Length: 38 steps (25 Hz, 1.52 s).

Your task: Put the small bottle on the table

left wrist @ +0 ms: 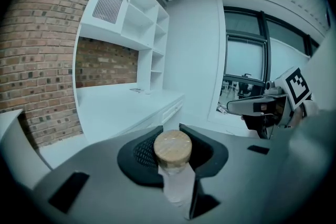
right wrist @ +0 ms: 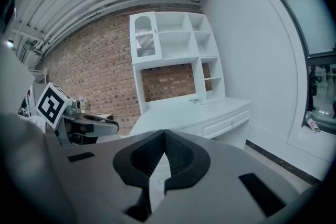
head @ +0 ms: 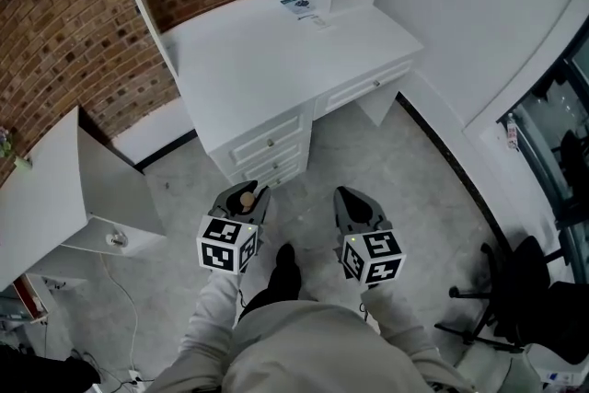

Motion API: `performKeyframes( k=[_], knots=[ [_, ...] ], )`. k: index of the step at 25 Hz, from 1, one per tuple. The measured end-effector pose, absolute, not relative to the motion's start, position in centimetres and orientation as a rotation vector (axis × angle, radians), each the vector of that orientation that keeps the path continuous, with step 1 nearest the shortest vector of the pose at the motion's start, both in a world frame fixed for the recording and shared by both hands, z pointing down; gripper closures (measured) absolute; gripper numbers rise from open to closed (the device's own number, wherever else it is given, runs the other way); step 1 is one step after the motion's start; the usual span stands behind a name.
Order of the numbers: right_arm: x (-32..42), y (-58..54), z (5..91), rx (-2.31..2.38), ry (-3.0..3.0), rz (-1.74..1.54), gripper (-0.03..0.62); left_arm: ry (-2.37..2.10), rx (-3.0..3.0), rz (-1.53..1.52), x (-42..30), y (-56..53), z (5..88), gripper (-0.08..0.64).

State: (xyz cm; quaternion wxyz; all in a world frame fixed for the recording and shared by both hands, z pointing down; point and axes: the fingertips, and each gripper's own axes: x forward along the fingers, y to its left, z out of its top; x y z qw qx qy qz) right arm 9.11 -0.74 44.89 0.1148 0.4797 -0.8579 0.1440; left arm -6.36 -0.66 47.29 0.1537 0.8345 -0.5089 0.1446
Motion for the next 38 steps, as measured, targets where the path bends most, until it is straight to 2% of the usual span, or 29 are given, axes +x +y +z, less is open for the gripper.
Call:
performKeyframes(
  k=[15, 38],
  knots=[
    [2.4, -10.6, 45.0, 1.446, -2.480, 0.419, 0.565, -1.413, 2.442, 0.437, -12.7, -10.9, 47.7, 0.449],
    [2.2, -18.8, 46.0, 1.477, -2.455, 0.450, 0.565, -1.376, 2.455, 0.524, -12.9, -20.5, 49.8, 0.449]
  ],
)
